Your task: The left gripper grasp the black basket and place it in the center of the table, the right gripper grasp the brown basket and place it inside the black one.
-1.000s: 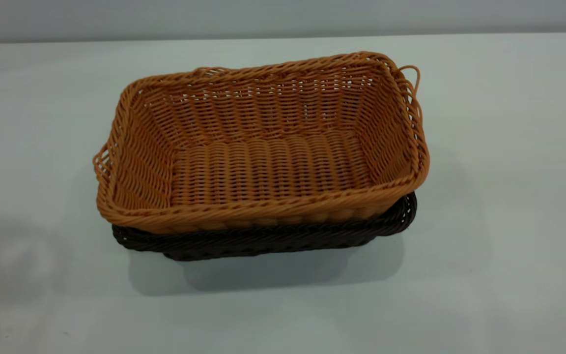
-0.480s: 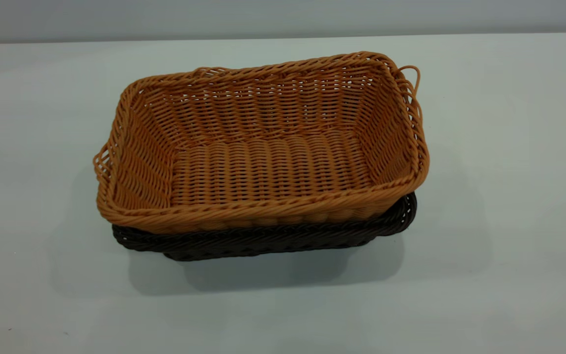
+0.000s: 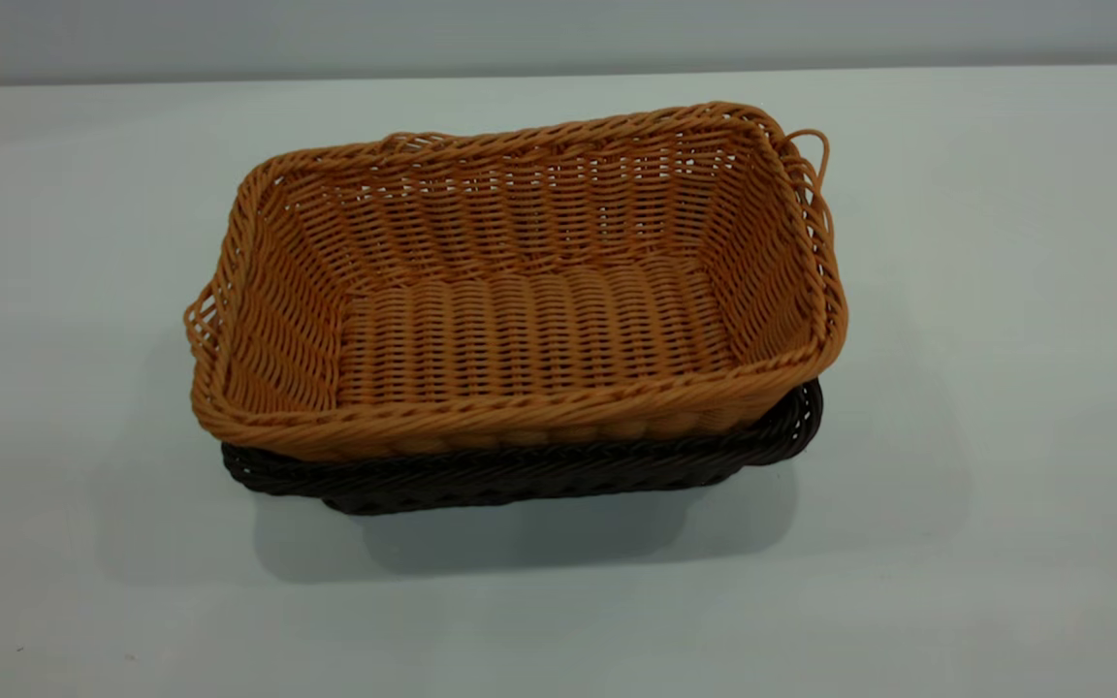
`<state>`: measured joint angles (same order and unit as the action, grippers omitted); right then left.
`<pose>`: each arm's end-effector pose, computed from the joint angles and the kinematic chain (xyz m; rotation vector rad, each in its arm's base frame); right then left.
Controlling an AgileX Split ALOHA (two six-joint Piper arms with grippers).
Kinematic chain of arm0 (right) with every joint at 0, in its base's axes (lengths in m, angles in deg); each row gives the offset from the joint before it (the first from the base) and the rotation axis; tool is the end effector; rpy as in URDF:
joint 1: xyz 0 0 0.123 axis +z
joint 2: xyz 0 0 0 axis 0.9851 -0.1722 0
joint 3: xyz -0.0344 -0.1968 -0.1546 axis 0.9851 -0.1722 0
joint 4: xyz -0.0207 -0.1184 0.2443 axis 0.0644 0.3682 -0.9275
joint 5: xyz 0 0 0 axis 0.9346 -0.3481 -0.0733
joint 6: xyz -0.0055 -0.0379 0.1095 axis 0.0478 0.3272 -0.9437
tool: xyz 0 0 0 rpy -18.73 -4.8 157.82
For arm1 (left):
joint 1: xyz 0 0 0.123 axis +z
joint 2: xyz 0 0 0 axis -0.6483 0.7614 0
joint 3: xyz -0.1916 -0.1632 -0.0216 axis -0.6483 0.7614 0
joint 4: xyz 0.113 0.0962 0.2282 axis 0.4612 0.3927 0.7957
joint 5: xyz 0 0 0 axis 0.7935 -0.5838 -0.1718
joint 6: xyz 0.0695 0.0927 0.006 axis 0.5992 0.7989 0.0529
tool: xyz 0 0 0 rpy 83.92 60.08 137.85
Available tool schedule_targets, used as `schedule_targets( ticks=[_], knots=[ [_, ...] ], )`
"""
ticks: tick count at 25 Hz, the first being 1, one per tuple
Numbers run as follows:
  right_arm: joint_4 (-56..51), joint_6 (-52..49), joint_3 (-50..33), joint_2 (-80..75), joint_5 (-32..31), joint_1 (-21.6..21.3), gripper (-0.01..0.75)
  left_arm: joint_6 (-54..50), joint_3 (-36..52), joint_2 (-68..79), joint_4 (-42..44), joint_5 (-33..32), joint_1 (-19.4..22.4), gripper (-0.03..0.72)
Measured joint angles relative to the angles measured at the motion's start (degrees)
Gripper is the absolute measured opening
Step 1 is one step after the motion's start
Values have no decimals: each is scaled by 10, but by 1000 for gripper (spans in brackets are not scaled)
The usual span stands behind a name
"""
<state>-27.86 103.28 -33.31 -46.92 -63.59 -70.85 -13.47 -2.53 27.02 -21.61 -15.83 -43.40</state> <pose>0.0585 0.0401 0.2611 -0.4777 2.0961 0.2937 0.0856 -0.0141 0.2925 0.1879 2.2301 -0.0791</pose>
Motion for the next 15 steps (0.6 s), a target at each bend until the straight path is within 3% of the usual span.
schedule_targets(
  ticks=[15],
  knots=[
    [5,-15,0,0,0,0,586,-24,86,-103,0,17,0,489]
  ],
)
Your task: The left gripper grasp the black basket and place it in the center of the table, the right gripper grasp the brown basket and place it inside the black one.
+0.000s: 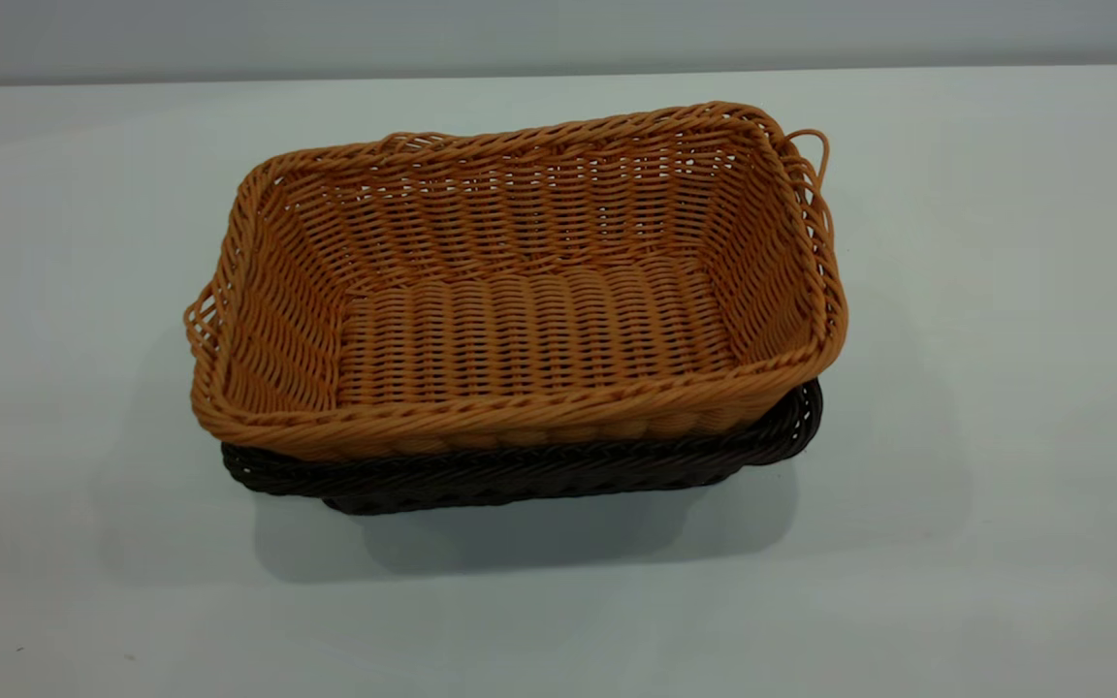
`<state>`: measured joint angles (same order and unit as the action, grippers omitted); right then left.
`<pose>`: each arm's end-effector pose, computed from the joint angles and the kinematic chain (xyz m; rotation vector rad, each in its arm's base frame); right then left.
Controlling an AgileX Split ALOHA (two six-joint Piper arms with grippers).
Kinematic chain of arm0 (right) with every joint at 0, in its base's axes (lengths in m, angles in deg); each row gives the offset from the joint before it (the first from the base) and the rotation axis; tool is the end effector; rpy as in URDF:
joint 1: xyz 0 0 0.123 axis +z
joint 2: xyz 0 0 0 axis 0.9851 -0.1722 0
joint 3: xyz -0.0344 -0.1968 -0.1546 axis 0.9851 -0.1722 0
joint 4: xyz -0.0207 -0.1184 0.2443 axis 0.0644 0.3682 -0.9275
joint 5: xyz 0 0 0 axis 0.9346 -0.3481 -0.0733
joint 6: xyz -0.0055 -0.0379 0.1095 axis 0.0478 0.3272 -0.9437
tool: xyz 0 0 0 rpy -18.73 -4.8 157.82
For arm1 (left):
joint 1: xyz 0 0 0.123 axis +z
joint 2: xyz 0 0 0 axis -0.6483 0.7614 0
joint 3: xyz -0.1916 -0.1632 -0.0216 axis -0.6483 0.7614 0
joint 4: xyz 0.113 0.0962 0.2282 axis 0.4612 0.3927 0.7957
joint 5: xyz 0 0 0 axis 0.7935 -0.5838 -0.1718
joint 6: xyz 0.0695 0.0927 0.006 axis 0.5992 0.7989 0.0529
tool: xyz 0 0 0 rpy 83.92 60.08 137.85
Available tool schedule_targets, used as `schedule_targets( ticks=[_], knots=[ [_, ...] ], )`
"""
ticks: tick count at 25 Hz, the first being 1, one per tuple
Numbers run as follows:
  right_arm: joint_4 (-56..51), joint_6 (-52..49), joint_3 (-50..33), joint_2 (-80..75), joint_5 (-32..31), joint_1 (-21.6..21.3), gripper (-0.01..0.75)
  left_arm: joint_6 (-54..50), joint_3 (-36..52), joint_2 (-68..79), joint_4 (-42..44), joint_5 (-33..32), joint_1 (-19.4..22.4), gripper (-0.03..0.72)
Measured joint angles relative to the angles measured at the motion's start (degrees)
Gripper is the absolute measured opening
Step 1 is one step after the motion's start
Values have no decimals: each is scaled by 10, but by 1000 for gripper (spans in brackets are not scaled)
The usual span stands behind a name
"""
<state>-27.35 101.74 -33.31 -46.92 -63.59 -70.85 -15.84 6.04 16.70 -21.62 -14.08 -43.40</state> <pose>0.0588 0.0393 0.2609 -0.4493 2.1053 0.2985 0.0721 -0.0132 0.2616 0.1380 2.1733 -0.0999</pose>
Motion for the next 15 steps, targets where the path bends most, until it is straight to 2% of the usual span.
schedule_targets(
  ticks=[11,15],
  knots=[
    [3,-6,-1,0,0,0,586,-4,1,0,0,6,0,489],
    [2,-6,-1,0,0,0,586,-4,1,0,0,6,-11,489]
  ],
)
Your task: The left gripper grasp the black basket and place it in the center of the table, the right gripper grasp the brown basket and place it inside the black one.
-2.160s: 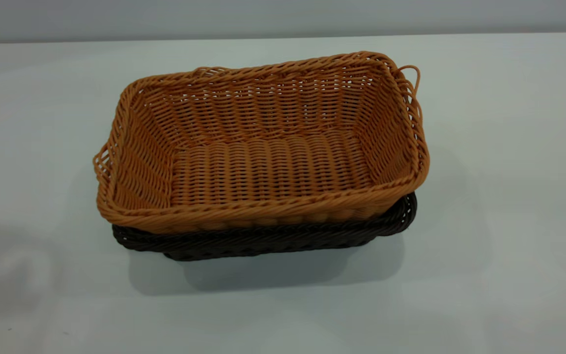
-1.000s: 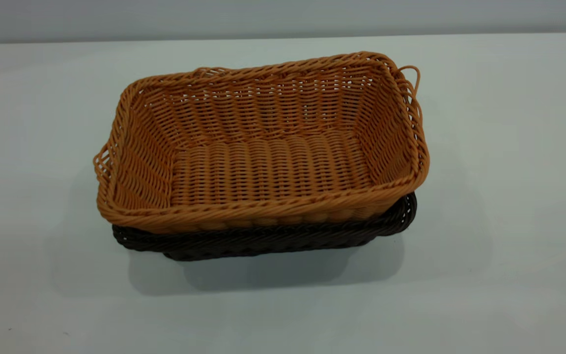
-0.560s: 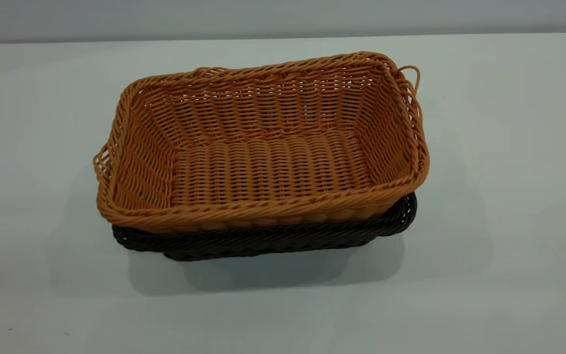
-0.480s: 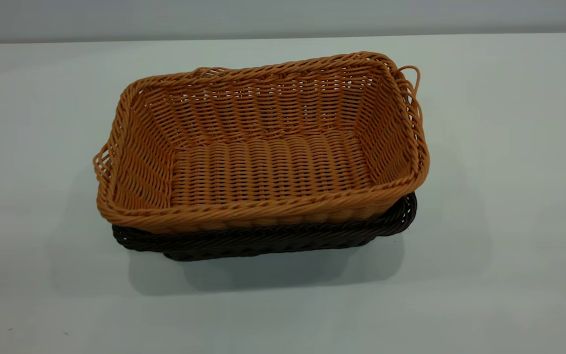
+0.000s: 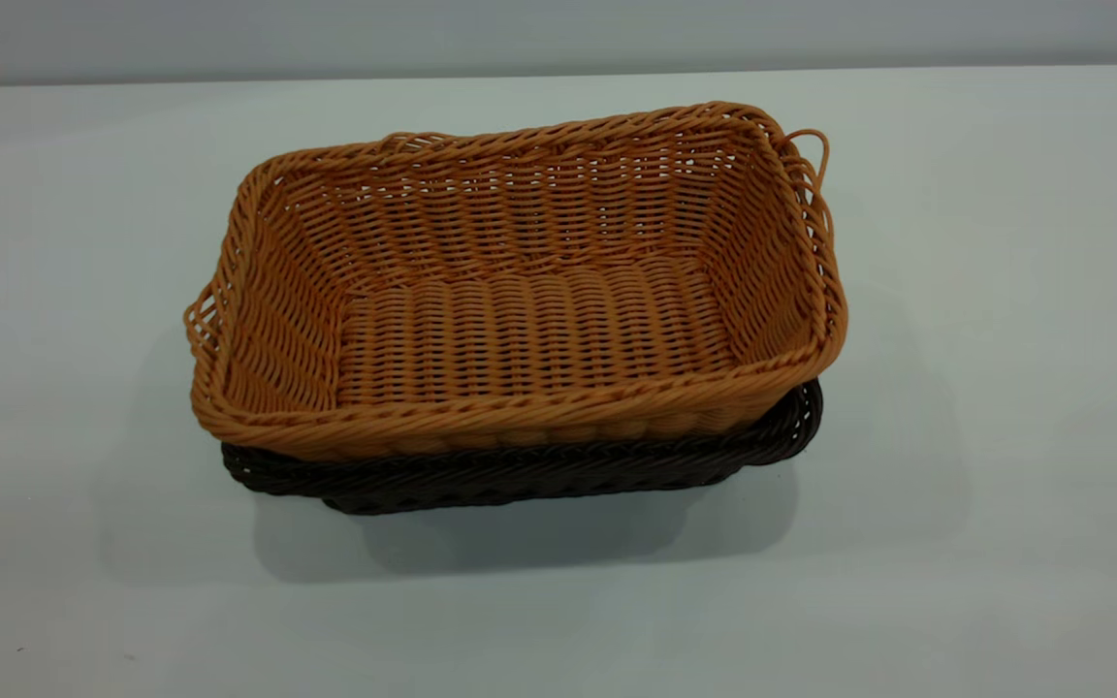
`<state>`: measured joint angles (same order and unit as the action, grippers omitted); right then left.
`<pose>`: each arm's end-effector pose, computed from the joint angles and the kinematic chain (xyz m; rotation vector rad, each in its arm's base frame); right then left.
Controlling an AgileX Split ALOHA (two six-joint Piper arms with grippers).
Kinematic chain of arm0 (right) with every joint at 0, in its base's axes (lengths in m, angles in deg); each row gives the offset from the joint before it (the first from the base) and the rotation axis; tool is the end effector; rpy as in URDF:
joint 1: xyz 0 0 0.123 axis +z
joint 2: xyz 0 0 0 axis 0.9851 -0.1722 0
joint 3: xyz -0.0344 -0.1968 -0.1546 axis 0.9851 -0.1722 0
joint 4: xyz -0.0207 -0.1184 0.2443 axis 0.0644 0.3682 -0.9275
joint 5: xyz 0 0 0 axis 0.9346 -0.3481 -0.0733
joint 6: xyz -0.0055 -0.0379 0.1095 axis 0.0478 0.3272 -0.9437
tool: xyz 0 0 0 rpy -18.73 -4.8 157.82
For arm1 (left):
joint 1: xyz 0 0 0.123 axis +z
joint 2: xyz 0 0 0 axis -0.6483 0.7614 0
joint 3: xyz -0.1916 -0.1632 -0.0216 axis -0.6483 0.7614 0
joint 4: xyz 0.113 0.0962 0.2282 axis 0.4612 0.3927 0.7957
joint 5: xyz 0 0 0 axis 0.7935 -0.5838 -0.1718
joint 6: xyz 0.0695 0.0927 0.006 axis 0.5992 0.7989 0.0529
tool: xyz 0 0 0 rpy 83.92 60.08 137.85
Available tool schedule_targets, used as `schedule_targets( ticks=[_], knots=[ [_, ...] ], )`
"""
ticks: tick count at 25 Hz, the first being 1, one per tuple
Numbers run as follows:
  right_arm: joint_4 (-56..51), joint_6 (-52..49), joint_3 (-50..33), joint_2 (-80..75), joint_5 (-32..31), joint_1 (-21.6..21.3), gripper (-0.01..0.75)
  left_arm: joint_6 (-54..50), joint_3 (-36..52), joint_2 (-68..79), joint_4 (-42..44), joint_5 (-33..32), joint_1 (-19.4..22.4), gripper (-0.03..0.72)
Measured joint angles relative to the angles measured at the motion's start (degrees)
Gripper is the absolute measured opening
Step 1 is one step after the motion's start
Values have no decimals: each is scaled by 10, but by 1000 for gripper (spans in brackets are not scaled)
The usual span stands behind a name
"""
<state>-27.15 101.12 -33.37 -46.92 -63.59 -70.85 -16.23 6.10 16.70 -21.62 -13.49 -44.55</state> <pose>0.0590 0.0389 0.2604 -0.4379 2.1098 0.3006 0.0726 -0.0147 0.2623 0.1512 2.1638 -0.1151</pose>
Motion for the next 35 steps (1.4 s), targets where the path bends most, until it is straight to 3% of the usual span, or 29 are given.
schedule_targets(
  ticks=[12,23,30,35],
  knots=[
    [0,0,0,0,0,-14,586,-1,0,-41,0,1,-1,488],
    [0,0,0,8,0,-163,586,-1,0,-41,0,1,-1,488],
    [11,-15,0,13,0,-165,586,-1,0,-41,0,1,-1,488],
    [80,-99,0,13,4,-150,586,-1,0,-41,0,1,-1,488]
  ],
)
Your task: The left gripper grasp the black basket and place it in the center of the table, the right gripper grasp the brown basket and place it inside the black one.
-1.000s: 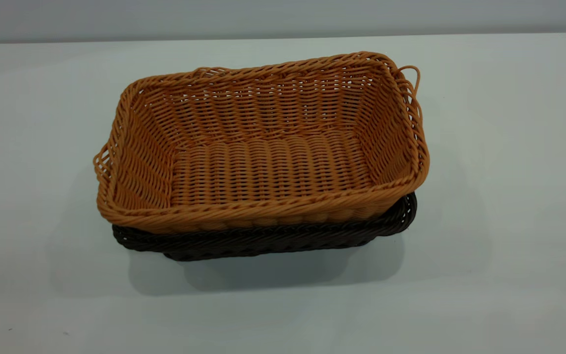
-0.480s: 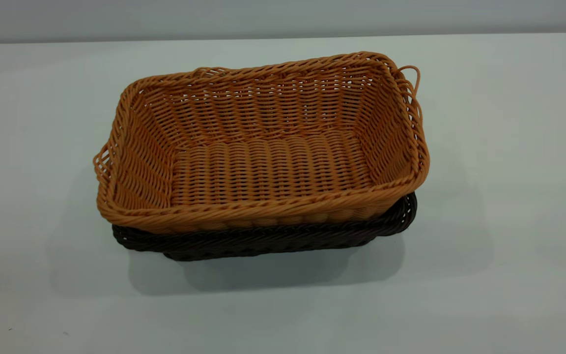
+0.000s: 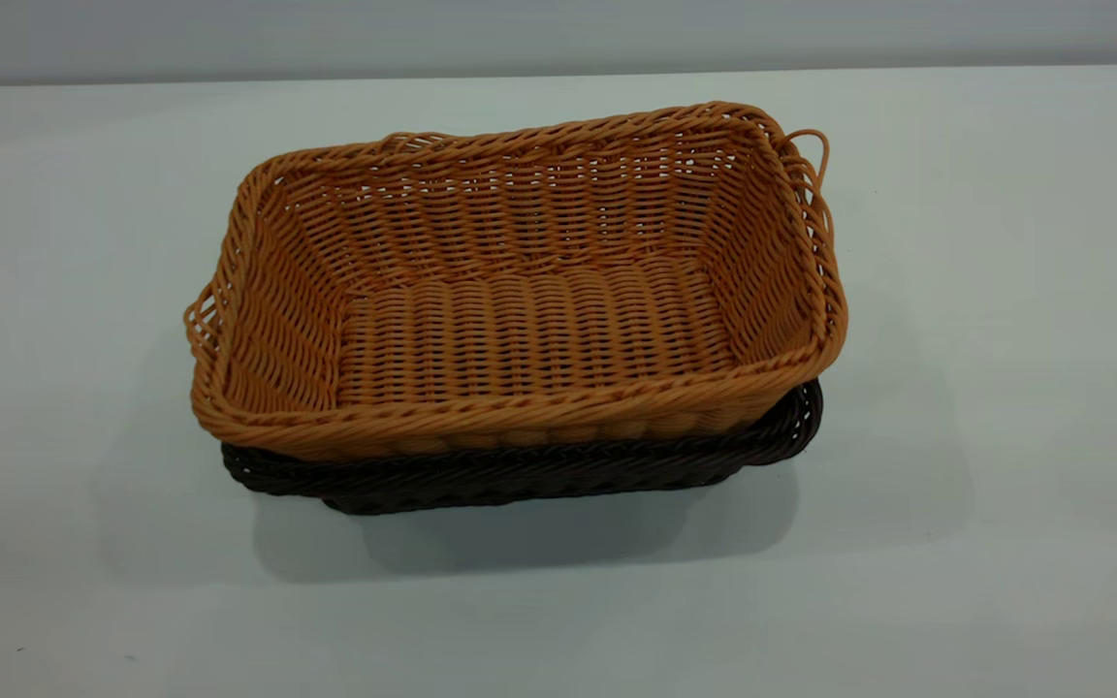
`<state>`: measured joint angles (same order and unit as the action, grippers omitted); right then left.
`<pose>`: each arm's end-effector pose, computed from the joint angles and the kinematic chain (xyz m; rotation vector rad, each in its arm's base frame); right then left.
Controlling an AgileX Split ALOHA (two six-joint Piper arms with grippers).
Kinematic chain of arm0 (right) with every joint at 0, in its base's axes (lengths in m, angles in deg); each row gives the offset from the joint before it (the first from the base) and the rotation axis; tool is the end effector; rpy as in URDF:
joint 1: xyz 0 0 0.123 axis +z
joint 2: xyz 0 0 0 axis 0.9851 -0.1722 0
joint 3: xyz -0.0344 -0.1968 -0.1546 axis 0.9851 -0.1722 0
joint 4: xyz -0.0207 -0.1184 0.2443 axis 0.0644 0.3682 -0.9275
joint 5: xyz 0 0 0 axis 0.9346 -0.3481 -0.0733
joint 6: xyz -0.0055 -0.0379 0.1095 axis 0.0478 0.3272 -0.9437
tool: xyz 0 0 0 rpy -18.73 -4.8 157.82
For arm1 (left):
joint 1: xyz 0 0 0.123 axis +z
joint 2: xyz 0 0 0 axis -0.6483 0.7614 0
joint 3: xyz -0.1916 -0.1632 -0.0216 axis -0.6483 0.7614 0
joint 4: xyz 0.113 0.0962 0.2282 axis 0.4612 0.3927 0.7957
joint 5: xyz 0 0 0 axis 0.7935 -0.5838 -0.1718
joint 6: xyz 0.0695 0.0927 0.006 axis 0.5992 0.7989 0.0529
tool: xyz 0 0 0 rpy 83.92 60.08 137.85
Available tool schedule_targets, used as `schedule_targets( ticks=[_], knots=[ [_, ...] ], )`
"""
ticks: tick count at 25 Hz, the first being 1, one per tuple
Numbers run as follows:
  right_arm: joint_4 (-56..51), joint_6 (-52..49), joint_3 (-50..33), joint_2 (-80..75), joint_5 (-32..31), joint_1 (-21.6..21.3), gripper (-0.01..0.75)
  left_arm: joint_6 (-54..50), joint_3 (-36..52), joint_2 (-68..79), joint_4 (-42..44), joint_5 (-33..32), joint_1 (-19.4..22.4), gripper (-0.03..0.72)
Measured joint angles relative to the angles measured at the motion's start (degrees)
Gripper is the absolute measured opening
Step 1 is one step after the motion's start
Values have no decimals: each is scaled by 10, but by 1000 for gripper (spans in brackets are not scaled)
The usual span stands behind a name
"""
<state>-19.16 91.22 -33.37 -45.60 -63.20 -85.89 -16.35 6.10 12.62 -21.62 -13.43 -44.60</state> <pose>0.0645 0.0080 0.2600 0.0381 2.1375 0.0760 0.0626 -0.0140 0.2672 0.1488 2.0916 -0.1154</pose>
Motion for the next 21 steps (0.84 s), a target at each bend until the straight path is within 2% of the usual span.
schedule_targets(
  ticks=[8,21],
  knots=[
    [49,-58,-1,0,1,38,577,0,0,0,0,0,0,488],
    [49,-60,-1,0,1,41,565,0,0,0,0,0,0,488]
  ],
)
